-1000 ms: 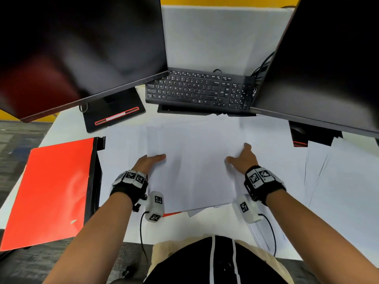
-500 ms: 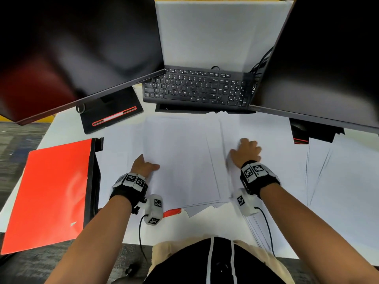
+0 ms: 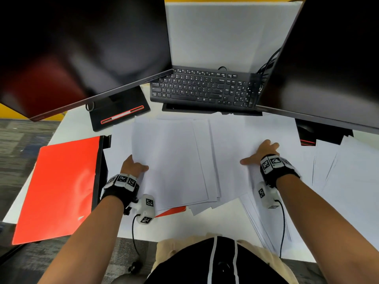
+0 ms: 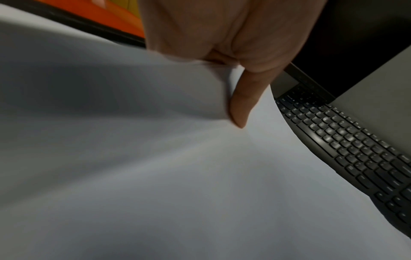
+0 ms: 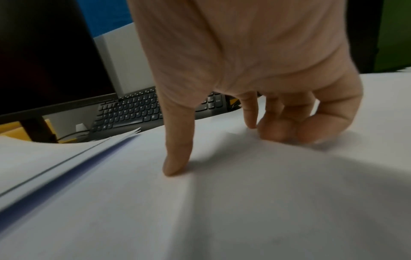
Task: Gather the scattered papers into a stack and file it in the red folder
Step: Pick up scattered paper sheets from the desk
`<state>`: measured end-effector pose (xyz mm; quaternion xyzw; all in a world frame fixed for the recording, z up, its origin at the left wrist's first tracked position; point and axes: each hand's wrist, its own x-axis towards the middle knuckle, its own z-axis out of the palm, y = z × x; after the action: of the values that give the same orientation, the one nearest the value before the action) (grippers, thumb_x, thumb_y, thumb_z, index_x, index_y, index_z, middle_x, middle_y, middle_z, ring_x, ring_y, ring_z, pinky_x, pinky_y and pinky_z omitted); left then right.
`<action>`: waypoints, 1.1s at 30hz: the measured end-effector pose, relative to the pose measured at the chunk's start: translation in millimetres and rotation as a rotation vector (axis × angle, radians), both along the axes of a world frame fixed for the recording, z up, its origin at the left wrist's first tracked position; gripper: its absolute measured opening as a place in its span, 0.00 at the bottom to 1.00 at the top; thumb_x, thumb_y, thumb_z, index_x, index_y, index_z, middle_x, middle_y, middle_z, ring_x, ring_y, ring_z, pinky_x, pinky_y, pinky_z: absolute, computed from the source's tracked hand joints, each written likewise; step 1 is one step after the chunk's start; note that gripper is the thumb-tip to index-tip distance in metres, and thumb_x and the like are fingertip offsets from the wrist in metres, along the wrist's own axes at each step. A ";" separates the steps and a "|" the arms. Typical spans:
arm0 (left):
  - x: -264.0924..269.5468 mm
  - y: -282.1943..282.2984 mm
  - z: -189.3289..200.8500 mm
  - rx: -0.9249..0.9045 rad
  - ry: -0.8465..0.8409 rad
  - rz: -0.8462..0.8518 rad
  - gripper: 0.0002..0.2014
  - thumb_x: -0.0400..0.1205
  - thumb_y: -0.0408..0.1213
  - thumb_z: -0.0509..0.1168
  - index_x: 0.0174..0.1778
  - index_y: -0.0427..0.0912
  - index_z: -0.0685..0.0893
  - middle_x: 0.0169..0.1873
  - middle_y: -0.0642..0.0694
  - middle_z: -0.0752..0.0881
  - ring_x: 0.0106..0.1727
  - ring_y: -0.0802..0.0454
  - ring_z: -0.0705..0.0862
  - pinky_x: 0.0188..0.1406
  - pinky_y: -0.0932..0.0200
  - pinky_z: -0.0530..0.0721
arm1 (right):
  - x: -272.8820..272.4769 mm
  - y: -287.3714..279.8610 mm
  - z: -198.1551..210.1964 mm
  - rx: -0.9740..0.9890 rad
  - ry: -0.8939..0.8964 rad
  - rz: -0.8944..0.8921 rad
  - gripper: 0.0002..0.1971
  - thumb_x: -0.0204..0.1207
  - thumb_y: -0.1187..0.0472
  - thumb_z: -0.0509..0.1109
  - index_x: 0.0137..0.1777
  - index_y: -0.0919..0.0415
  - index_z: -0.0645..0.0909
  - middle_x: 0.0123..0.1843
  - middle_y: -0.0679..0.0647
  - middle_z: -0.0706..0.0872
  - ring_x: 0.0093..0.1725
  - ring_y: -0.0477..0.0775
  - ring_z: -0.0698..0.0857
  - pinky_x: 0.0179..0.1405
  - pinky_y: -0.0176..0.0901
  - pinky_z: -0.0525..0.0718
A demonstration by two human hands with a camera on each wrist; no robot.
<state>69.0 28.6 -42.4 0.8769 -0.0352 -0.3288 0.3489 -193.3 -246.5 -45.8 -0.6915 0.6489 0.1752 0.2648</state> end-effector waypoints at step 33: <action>6.5 16.3 -3.7 0.065 0.036 0.000 0.30 0.76 0.22 0.70 0.74 0.30 0.72 0.71 0.31 0.78 0.71 0.35 0.77 0.70 0.48 0.74 | 33.4 46.7 17.0 0.193 -0.253 -0.010 0.41 0.73 0.53 0.73 0.81 0.64 0.57 0.80 0.62 0.63 0.79 0.63 0.65 0.75 0.49 0.69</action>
<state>75.5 44.9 -46.1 0.8818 -0.0180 -0.3453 0.3209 -159.9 -199.8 -28.8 -0.6762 0.5939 0.1469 0.4105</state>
